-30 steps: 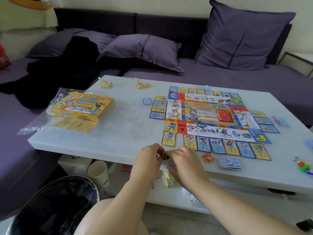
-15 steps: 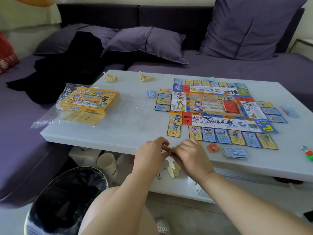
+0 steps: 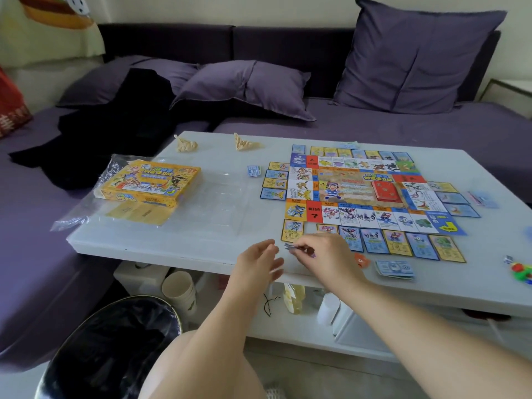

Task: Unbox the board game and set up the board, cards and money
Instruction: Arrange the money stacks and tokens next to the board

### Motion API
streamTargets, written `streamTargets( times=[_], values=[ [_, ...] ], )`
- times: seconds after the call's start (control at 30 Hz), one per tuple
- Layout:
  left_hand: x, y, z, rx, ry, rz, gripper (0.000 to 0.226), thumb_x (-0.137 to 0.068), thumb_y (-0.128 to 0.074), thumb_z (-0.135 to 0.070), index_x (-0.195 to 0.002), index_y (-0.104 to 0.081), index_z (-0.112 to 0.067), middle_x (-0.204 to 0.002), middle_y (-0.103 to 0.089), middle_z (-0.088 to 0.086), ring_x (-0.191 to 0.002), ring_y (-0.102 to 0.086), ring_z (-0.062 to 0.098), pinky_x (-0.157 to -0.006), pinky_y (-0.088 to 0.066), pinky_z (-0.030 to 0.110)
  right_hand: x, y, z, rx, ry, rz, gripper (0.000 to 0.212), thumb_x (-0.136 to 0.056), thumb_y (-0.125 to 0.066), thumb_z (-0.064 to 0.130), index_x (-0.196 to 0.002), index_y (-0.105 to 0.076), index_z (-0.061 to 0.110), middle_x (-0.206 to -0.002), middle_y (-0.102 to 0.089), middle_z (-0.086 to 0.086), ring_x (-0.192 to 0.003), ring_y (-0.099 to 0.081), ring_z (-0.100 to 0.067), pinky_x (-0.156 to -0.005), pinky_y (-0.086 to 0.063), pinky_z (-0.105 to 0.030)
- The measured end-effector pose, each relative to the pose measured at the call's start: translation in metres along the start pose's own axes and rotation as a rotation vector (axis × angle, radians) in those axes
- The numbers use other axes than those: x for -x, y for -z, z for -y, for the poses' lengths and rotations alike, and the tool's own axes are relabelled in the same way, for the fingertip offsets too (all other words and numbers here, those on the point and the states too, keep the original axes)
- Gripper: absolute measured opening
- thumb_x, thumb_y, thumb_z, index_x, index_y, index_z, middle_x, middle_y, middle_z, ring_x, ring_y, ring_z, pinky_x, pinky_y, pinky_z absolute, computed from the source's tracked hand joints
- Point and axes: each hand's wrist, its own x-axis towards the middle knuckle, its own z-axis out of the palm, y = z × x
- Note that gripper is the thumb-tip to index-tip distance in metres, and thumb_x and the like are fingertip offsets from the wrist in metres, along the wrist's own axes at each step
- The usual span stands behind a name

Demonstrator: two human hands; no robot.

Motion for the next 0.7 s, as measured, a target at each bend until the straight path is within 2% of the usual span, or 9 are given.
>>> streamTargets(
  times=[0.07, 0.13, 0.17, 0.23, 0.37, 0.47, 0.5, 0.6, 0.7],
  values=[
    [0.011, -0.012, -0.007, 0.402, 0.156, 0.094, 0.021, -0.100, -0.044, -0.018, -0.116, -0.053, -0.008, -0.112, -0.061, 0.012, -0.101, -0.062, 0.025, -0.083, -0.052, 0.034, 0.003, 0.006, 0.005, -0.009, 0.015, -0.034, 0.005, -0.080, -0.073, 0.021, -0.082, -0.075, 0.017, -0.071, -0.068, 0.004, -0.068, -0.055, -0.013, -0.059, -0.040, -0.022],
    [0.016, -0.024, -0.009, 0.591, 0.235, 0.150, 0.022, -0.100, -0.042, -0.016, -0.111, -0.055, -0.001, -0.104, -0.064, 0.019, -0.096, -0.063, 0.027, -0.080, -0.052, 0.036, 0.009, 0.011, 0.011, 0.055, 0.059, -0.053, 0.007, -0.076, -0.069, 0.027, -0.074, -0.071, 0.021, -0.065, -0.063, 0.011, -0.066, -0.050, -0.011, -0.060, -0.031, -0.016],
    [0.018, -0.030, -0.009, 0.622, 0.254, 0.178, 0.024, -0.099, -0.042, -0.014, -0.109, -0.056, 0.003, -0.093, -0.066, 0.019, -0.089, -0.064, 0.025, -0.077, -0.053, 0.034, 0.012, 0.014, 0.011, 0.096, 0.073, -0.067, 0.009, -0.074, -0.067, 0.030, -0.069, -0.069, 0.022, -0.063, -0.061, 0.012, -0.066, -0.049, -0.012, -0.061, -0.030, -0.017],
    [0.019, -0.043, -0.007, 0.627, 0.276, 0.220, 0.024, -0.099, -0.042, -0.010, -0.106, -0.057, 0.007, -0.075, -0.067, 0.013, -0.073, -0.065, 0.019, -0.065, -0.055, 0.028, 0.017, 0.021, 0.009, 0.146, 0.062, -0.097, 0.011, -0.070, -0.065, 0.032, -0.065, -0.066, 0.022, -0.065, -0.058, 0.011, -0.068, -0.051, -0.016, -0.062, -0.032, -0.025],
    [0.019, -0.065, -0.006, 0.687, 0.324, 0.258, 0.025, -0.099, -0.039, -0.005, -0.110, -0.055, 0.011, -0.069, -0.065, 0.013, -0.059, -0.066, 0.016, -0.051, -0.052, 0.020, 0.025, 0.040, 0.002, 0.206, 0.019, -0.095, 0.013, -0.061, -0.073, 0.031, -0.064, -0.067, 0.020, -0.067, -0.050, 0.010, -0.067, -0.053, -0.020, -0.063, -0.032, -0.030],
    [0.022, -0.081, -0.008, 0.709, 0.379, 0.283, 0.024, -0.098, -0.037, -0.002, -0.090, -0.056, 0.009, -0.063, -0.062, 0.014, -0.049, -0.063, 0.016, -0.044, -0.048, 0.016, 0.033, 0.057, -0.008, 0.293, 0.056, -0.044, 0.017, -0.062, -0.077, 0.037, -0.065, -0.068, 0.023, -0.064, -0.046, 0.011, -0.064, -0.051, -0.019, -0.060, -0.034, -0.031],
    [0.023, -0.086, -0.009, 0.697, 0.395, 0.300, 0.026, -0.099, -0.036, -0.002, -0.087, -0.057, 0.008, -0.063, -0.063, 0.014, -0.051, -0.063, 0.017, -0.043, -0.048, 0.016, 0.036, 0.064, -0.012, 0.331, 0.074, -0.042, 0.019, -0.066, -0.070, 0.044, -0.066, -0.069, 0.025, -0.064, -0.043, 0.012, -0.064, -0.050, -0.018, -0.060, -0.035, -0.030],
    [0.023, -0.099, -0.008, 0.635, 0.449, 0.353, 0.025, -0.099, -0.036, -0.003, -0.101, -0.058, 0.009, -0.079, -0.065, 0.017, -0.068, -0.063, 0.021, -0.048, -0.052, 0.018, 0.046, 0.085, -0.022, 0.406, 0.096, -0.003, 0.037, -0.073, -0.045, 0.060, -0.074, -0.072, 0.034, -0.068, -0.042, 0.015, -0.069, -0.044, -0.012, -0.067, -0.030, -0.028],
    [0.023, -0.112, -0.004, 0.591, 0.485, 0.401, 0.027, -0.099, -0.033, -0.001, -0.105, -0.057, 0.010, -0.081, -0.066, 0.017, -0.069, -0.064, 0.021, -0.050, -0.052, 0.017, 0.055, 0.101, -0.029, 0.435, 0.063, 0.036, 0.040, -0.073, -0.041, 0.064, -0.074, -0.071, 0.037, -0.070, -0.039, 0.017, -0.071, -0.047, -0.012, -0.066, -0.012, -0.027]
  ],
)
